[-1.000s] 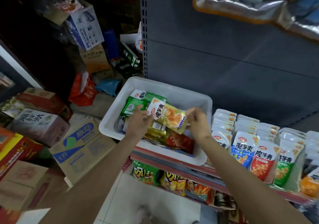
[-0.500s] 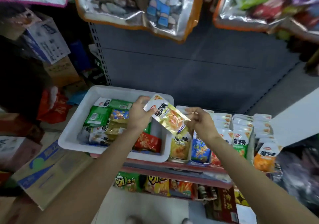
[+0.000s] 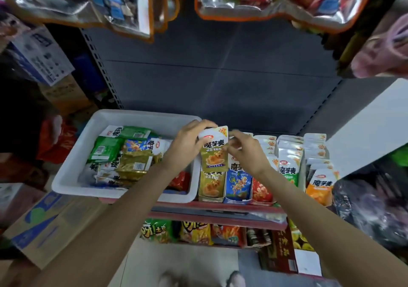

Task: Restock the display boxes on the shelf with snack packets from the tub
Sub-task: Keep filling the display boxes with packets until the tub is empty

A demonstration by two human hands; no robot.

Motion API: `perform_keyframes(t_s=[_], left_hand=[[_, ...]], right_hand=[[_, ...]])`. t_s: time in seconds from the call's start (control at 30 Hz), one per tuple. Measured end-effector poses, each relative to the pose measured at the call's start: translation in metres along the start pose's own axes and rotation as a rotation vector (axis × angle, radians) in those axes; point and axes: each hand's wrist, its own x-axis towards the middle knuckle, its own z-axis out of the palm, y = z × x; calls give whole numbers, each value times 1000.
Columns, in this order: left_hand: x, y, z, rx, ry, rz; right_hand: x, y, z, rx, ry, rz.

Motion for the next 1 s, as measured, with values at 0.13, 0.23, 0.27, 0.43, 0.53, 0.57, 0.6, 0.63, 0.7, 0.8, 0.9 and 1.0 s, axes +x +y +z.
perform_keyframes(t_s=[0.13, 0.23, 0.27, 0.43, 0.53, 0.57, 0.6, 0.63, 0.7, 0.8, 0.9, 1.0], left_hand=[[2, -3, -8, 0, -54, -3], [-2, -7, 2, 69, -130, 11], [-4, -9, 6, 97, -159, 10], [-16, -23, 29, 212, -269, -81], [-19, -25, 35, 185, -268, -111], [-19, -26, 35, 168, -261, -118], [-20, -27, 35, 150, -246, -124], [-21, -28, 34, 133, -223, -135], [-25, -29, 27, 108, -166, -165], [-39, -41, 7, 110, -65, -210], [-57, -68, -18, 149, -26, -322], [-74, -105, -45, 280, -70, -508]], right_hand=[[3, 0, 3, -109, 1, -9], [2, 1, 5, -160, -17, 22], [1, 1, 4, -121, -9, 25], [0, 7, 10, -156, -35, -1], [0, 10, 19, -262, -107, 7], [1, 11, 21, -277, -113, 14], [0, 10, 24, -294, -120, 13], [0, 9, 26, -321, -128, 9], [-2, 5, 31, -396, -135, -4], [-3, -5, 41, -454, -80, -43], [2, -25, 59, -402, -90, -118], [13, -49, 94, -351, -215, -176]])
